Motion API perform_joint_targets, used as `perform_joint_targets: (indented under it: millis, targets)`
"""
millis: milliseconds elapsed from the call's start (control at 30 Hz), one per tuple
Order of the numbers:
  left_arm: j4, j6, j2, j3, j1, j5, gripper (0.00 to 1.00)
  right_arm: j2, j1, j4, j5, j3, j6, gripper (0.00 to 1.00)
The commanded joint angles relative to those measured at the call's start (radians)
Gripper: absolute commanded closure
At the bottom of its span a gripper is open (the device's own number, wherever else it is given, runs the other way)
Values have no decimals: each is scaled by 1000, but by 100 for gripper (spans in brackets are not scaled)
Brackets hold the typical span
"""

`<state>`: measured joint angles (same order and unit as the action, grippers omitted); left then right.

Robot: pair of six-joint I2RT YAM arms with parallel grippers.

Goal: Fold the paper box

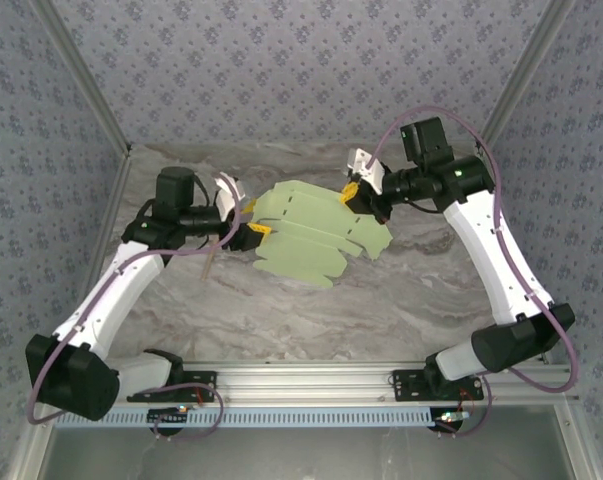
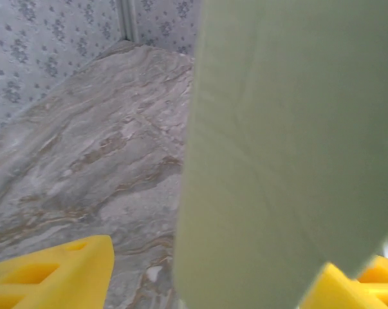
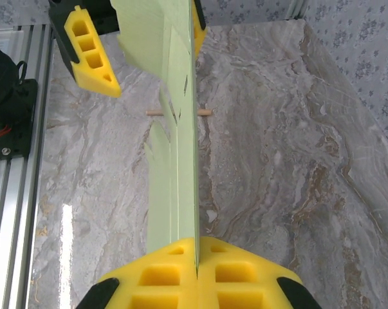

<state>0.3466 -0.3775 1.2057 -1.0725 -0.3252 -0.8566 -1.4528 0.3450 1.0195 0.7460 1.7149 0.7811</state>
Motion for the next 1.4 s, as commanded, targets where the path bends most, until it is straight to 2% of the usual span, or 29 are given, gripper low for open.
perform_joint_targets:
  millis: [0,67,200,300,467,600,667,867,1000,1167,1367]
  targets:
    - [-87,44,22,0,-5,-102,30,17,-12,-24,49,-10,-27,100]
    - [-85,45,38,-4,-5,-105,35,17,-15,-25,62,-8,-21,100]
    - [-61,37,81,-33,-7,-156,58,18,-22,-31,80,-7,-16,100]
    - [-18,13,113,-65,-18,-177,71,18,-25,-42,97,-11,-18,100]
    - [8,5,130,-88,-26,-186,80,19,-25,-50,101,-20,-18,100]
    - [12,3,130,-92,-29,-185,94,21,-25,-58,97,-29,-24,100]
    - [15,9,127,-93,-29,-176,98,27,-24,-71,73,-37,-32,100]
    - [-2,133,132,-121,-28,-147,100,60,16,-204,-152,-107,-73,100]
    - [60,174,153,-171,-21,-139,100,96,70,-341,-341,-192,-66,100]
    - [119,225,172,-213,-3,-137,100,168,151,-568,-571,-366,45,100]
    - [151,285,181,-257,12,-124,100,216,231,-779,-753,-512,186,100]
